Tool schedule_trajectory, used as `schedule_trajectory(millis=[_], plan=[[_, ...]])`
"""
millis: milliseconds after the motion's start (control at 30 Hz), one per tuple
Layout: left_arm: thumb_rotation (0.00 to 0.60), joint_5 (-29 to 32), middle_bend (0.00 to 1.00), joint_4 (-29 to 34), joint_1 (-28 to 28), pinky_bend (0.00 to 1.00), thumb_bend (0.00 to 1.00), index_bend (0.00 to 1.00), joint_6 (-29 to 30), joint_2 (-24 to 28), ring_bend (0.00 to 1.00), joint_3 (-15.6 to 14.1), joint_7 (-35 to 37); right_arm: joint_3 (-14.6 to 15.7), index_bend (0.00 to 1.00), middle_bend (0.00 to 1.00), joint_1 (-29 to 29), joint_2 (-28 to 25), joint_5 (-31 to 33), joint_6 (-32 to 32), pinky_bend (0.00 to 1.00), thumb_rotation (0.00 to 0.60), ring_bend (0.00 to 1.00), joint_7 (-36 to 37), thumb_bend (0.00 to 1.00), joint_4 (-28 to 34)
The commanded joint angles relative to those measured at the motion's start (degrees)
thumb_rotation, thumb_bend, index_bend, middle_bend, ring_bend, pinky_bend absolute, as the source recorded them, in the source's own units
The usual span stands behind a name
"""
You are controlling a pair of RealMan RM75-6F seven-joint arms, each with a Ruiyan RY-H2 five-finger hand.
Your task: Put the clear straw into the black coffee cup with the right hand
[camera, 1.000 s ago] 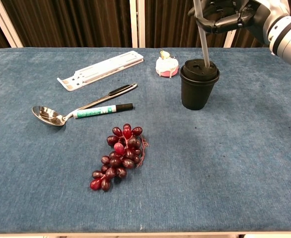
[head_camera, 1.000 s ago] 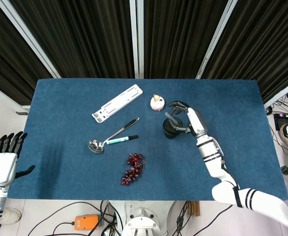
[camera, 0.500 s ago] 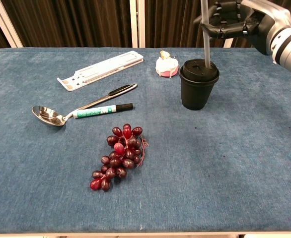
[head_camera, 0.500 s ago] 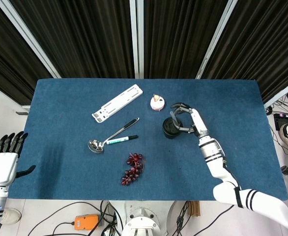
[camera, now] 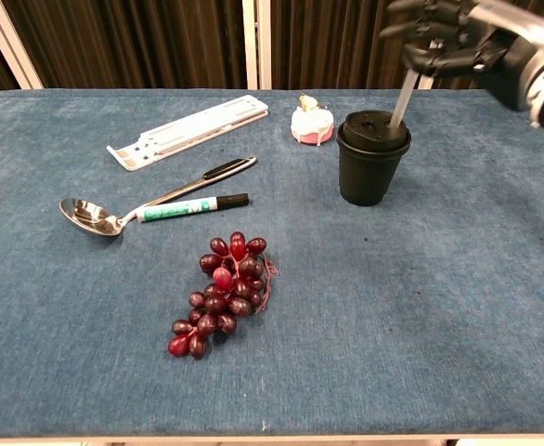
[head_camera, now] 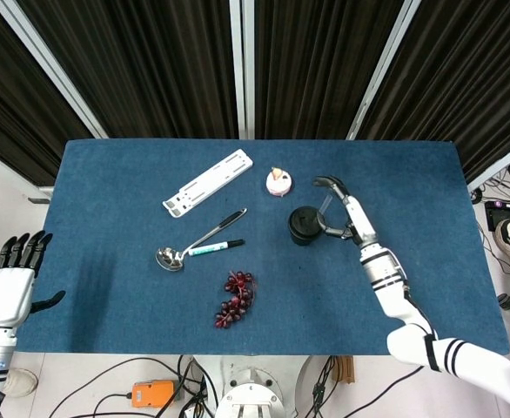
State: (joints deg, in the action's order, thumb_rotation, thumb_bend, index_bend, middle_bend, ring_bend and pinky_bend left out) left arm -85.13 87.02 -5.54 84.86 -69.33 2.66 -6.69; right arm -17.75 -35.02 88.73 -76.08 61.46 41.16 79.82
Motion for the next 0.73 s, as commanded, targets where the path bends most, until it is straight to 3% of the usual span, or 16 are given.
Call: schedule_trajectory(millis=[33, 233, 367, 467, 733], plan=[[0.6, 0.08, 0.06, 0.0, -0.07, 0.0, 0.06, 0.02, -0.09, 0.08, 0.0, 0.06, 0.13, 0.28, 0.19, 0.25, 1.79, -2.81, -2.2, 3.67, 0.09, 0.6, 0.06, -2.09, 0.6, 1.38], [0.6, 0.1, 0.06, -0.15, -0.26, 0.0, 0.06, 0.02, -0.02, 0.16, 0.0, 0.3, 0.5, 2.76, 0.11, 0.23, 8.26, -12.53, -4.75, 11.88, 0.09, 0.6, 0.06, -14.96, 0.46, 6.55], [0.6, 0.03, 0.06, -0.25, -0.37, 0.0, 0.06, 0.02, 0.08, 0.04, 0.0, 0.41, 0.59, 6.73, 0.02, 0.17, 14.12, -20.7, -4.23, 15.34, 0.08, 0.6, 0.03, -29.22, 0.42, 10.8], [0.6, 0.07, 0.06, -0.17, -0.37, 0.0, 0.06, 0.02, 0.42, -0.11, 0.0, 0.62, 0.69, 9.21, 0.0, 0.1, 18.26, -25.47, -2.52, 17.1, 0.02, 0.6, 0.0, -34.64, 0.42, 14.61], [0.6, 0.28, 0.06, -0.12, -0.17, 0.0, 0.06, 0.02, 0.58, -0.84, 0.0, 0.47, 0.77, 14.8, 0.0, 0.06, 26.36, -28.14, -5.37, 22.06, 0.0, 0.6, 0.0, -28.74, 0.42, 14.35]])
